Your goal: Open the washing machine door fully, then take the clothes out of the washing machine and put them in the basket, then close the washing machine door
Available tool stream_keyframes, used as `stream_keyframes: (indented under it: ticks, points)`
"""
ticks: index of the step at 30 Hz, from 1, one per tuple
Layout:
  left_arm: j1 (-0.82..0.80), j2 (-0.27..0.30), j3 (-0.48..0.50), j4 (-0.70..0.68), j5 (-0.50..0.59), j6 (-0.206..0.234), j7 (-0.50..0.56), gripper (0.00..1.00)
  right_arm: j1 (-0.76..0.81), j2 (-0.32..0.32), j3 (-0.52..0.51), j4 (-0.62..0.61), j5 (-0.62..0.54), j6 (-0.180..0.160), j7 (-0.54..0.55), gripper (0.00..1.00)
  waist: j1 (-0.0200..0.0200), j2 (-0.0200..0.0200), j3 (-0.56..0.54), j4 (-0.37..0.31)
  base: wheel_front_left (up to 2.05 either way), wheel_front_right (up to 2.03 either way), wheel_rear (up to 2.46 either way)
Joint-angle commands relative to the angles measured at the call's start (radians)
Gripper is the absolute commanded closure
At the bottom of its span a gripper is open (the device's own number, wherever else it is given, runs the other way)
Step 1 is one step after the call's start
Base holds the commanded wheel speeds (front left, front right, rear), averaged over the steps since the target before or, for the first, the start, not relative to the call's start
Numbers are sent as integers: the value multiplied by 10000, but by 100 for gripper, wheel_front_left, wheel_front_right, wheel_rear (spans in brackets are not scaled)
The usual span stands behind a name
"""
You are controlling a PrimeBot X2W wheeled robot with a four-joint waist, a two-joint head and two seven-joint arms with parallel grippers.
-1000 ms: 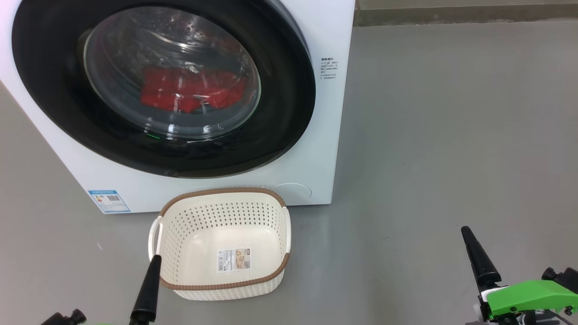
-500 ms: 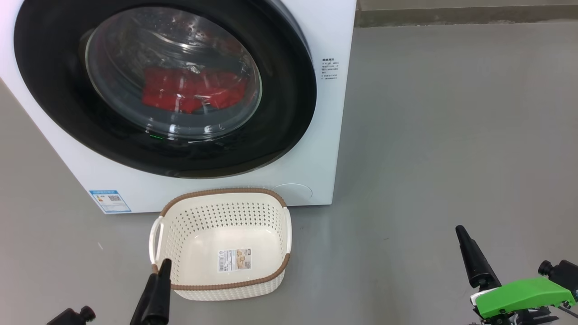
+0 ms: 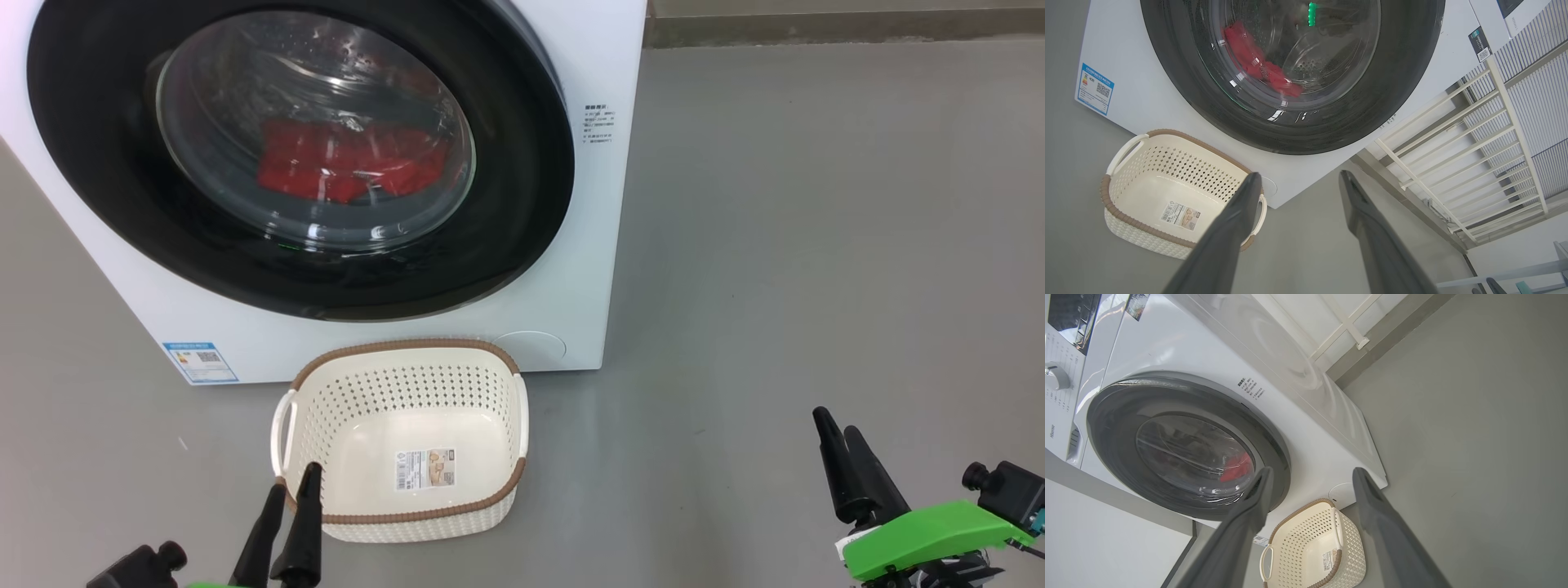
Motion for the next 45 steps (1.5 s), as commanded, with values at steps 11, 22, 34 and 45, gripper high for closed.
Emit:
stream_keyframes:
  ticks: [11, 22, 34, 45]
  points:
    - [23, 245, -74, -622, 1675, 255, -458, 0, -108, -309, 372, -391, -1420, -4, -481, 0, -1, 0, 26, 28, 0, 0, 0]
    - [102, 298, -190, -849, 3021, 346, -784, 0, -21, -367, 382, -520, -2532, -5, -804, 0, -1, 0, 18, 36, 0, 0, 0]
    - [160, 335, -301, -1115, 4386, 422, -1111, 0, 26, -428, 548, -651, -3691, -6, -1128, 0, -1, 0, 83, 48, 0, 0, 0]
    - [273, 325, -333, -1308, 5652, 458, -1438, 0, 121, -506, 525, -746, -4770, -6, -1451, 0, -1, 0, 51, 41, 0, 0, 0]
